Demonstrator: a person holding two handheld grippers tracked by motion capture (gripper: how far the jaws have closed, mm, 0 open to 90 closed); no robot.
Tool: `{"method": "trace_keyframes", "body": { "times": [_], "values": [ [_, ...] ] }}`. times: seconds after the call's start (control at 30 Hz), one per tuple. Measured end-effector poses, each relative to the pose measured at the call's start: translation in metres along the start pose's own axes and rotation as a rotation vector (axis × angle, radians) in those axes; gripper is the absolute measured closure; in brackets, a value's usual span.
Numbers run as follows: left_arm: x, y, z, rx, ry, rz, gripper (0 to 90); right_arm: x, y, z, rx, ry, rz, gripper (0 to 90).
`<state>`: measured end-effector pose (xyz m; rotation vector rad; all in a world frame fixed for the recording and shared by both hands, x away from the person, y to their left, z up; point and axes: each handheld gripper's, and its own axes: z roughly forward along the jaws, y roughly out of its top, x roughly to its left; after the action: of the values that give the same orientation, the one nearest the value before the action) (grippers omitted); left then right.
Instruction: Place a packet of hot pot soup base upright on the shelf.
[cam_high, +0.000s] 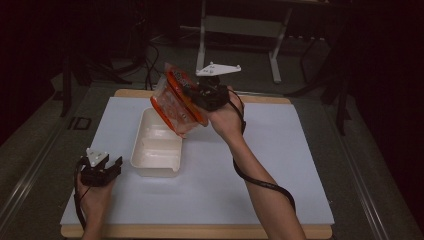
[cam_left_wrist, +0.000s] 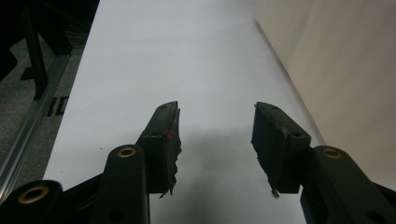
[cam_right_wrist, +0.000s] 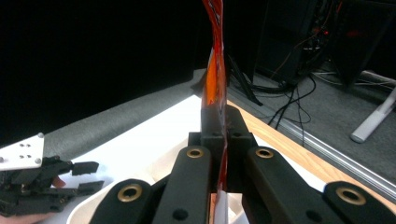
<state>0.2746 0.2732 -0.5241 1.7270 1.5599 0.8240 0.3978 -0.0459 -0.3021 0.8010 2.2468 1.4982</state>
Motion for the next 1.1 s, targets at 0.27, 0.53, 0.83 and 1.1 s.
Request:
{"method": "trace_keyframes", "body": {
  "times": [0.27,0.53,0.83,1.1],
  "values": [
    [0.000,0.000,0.000,-0.001,-0.001,0.000,51.6,0.004,-0.004,0.016,0.007,0.025,0.022,90.0],
    [0.000,0.000,0.000,-0.003,0.001,0.000,51.6,0.005,-0.006,0.034,0.068,0.040,0.062,90.0],
    [0.001,0.000,-0.001,-0.004,0.001,-0.004,51.5,0.005,-0.004,0.051,0.123,0.056,0.098,90.0],
    [0.001,0.000,-0.001,-0.004,0.001,-0.003,51.5,0.004,-0.005,0.061,0.156,0.070,0.097,90.0]
  ]
}}
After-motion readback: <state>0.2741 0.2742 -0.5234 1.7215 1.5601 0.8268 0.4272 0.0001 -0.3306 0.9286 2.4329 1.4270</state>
